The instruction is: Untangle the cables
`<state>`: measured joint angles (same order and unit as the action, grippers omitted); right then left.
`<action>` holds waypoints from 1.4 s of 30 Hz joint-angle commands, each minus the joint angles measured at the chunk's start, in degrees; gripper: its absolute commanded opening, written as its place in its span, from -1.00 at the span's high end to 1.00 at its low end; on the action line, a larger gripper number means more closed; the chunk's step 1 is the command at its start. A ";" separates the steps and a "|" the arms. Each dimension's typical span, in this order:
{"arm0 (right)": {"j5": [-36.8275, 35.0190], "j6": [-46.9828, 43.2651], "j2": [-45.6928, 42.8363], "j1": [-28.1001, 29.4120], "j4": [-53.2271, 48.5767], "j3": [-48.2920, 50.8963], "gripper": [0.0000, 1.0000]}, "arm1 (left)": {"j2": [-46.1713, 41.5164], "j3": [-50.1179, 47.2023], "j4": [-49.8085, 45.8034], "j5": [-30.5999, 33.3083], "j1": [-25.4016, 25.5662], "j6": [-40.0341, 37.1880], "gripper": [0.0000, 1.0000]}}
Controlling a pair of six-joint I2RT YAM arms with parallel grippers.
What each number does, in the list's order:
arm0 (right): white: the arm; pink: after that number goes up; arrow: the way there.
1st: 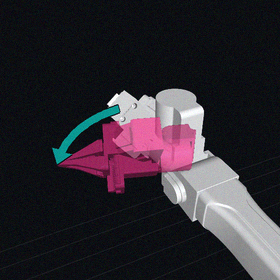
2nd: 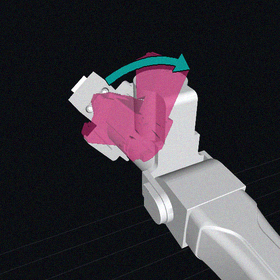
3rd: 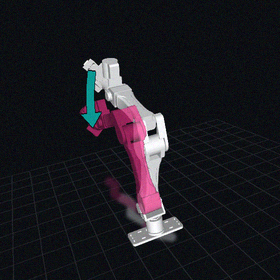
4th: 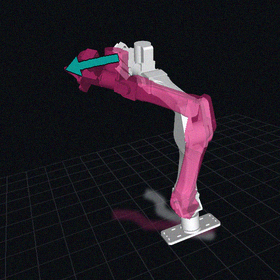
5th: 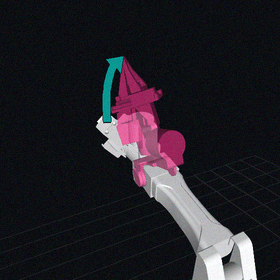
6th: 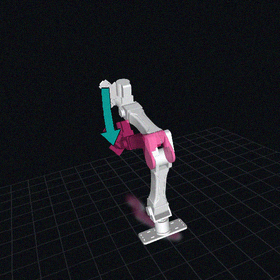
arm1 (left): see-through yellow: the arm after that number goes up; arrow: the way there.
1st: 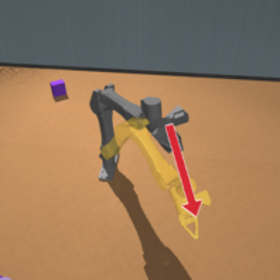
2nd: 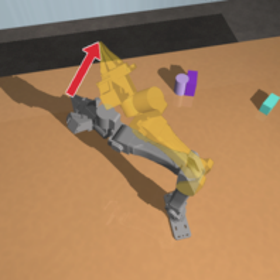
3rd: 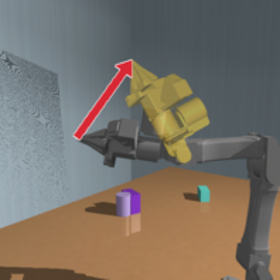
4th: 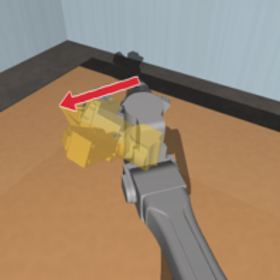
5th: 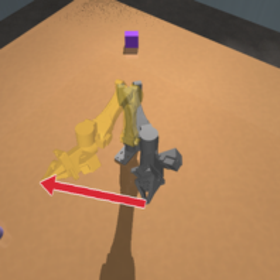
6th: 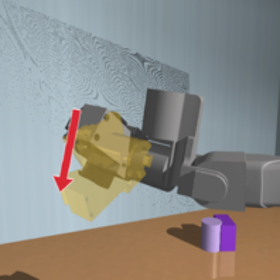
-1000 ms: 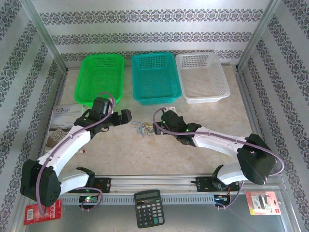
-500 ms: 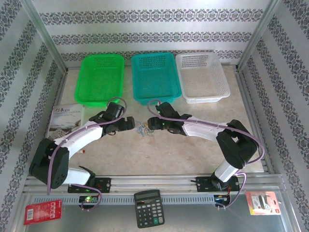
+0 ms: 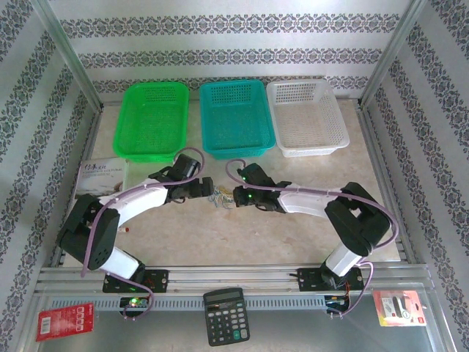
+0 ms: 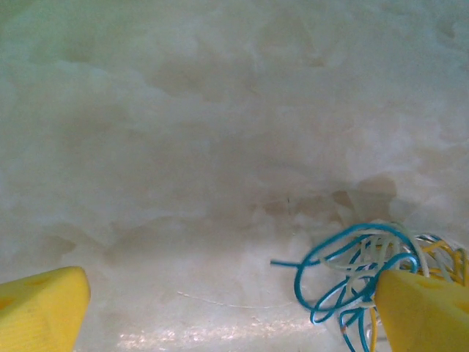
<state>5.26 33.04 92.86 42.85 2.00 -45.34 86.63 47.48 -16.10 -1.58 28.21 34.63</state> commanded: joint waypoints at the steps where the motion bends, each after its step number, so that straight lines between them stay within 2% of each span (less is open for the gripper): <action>1: -0.41 0.63 -6.29 -0.54 1.35 3.61 0.97 | 1.74 1.81 2.02 -0.96 2.04 0.40 -1.00; 10: -5.33 3.48 -25.25 -0.58 -0.82 13.91 1.00 | 0.96 0.89 2.04 -1.74 5.01 1.58 -1.00; 11: -5.47 3.52 -26.28 -0.58 -0.86 14.17 0.86 | 0.19 0.60 2.32 -1.74 5.17 1.96 -1.00; 13: -5.31 2.65 -26.86 -0.65 -0.73 13.78 0.46 | -1.73 0.08 2.64 -2.05 5.24 2.74 -1.00; 15: -4.61 0.62 -25.34 -0.56 -0.96 11.94 0.08 | -4.17 -0.09 2.77 -2.28 5.20 3.56 -1.00; 18: -2.90 -2.36 -20.99 -0.32 -1.31 8.39 -0.16 | -7.85 -0.11 2.44 -1.29 5.19 4.55 -1.00; 23: -2.15 -6.86 -10.72 0.46 -2.40 0.59 -0.23 | -11.35 1.06 -1.11 1.89 4.54 6.04 -1.00; 29: -1.33 -9.26 0.01 2.32 -4.01 -8.08 -0.24 | -11.95 1.59 -2.68 0.87 1.96 6.44 -1.00; 33: -0.51 -9.04 4.25 2.55 -3.69 -9.72 -0.07 | -12.47 1.11 -1.86 0.18 1.10 6.94 -1.00; 39: -2.29 -7.16 2.30 2.20 -1.95 -4.92 0.86 | -11.80 0.71 -1.59 -0.68 0.73 6.85 -1.00; 40: -2.82 -6.52 0.67 2.17 -1.32 -3.30 0.98 | -11.53 0.55 -1.51 -0.90 0.65 6.83 -1.00; 42: -3.47 -5.42 -2.60 2.09 -0.27 -0.29 1.00 | -11.23 0.08 -0.92 -1.30 0.63 6.84 -1.00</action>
<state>3.64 26.20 94.70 45.12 0.91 -49.04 75.37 48.01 -16.51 -1.98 29.50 40.84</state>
